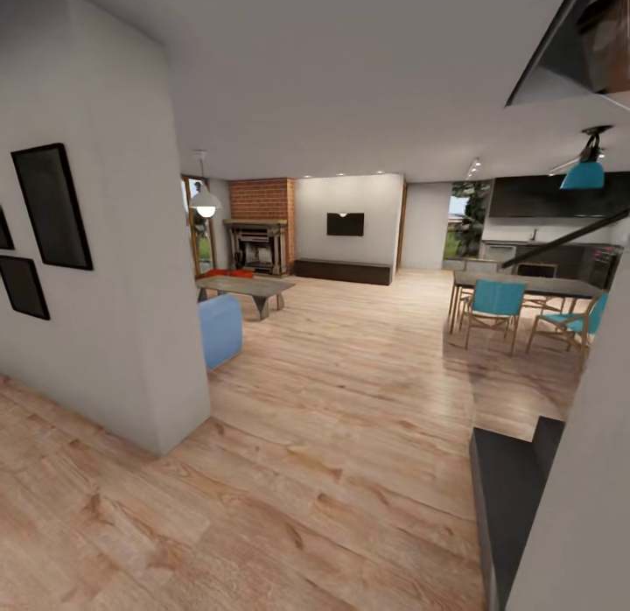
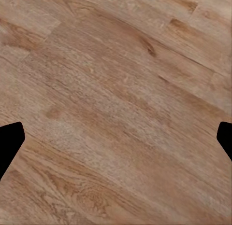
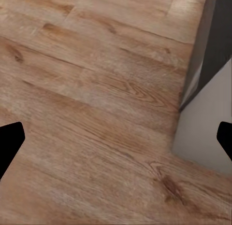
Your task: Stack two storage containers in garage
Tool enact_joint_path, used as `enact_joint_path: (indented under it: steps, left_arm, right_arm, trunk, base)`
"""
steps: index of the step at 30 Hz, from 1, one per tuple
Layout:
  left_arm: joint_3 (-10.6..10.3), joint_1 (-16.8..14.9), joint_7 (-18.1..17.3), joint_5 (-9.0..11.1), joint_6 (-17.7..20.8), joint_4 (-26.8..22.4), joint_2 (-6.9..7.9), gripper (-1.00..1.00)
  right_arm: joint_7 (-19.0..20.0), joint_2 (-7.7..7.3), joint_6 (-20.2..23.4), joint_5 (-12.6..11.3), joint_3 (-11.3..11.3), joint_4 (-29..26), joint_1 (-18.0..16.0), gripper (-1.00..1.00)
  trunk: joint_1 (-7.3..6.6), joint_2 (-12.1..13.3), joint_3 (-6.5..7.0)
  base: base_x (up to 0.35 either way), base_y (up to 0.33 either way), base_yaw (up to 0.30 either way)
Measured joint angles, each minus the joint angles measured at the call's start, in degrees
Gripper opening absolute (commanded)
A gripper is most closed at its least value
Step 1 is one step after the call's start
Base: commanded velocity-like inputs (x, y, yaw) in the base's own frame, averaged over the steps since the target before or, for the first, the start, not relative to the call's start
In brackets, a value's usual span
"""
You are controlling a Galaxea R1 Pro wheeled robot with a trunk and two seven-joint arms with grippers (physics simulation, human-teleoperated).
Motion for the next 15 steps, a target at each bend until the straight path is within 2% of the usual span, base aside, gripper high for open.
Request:
enact_joint_path:
  steps: [15]
  left_arm:
    - [0.00,0.00,-0.07,-0.03,-0.53,-0.02,0.08,1.00]
  right_arm:
    - [-0.44,0.04,-0.08,0.09,0.31,0.09,0.00,1.00]
  trunk:
    - [0.00,0.00,0.00]
  base:
    - [0.325,0.000,0.000]
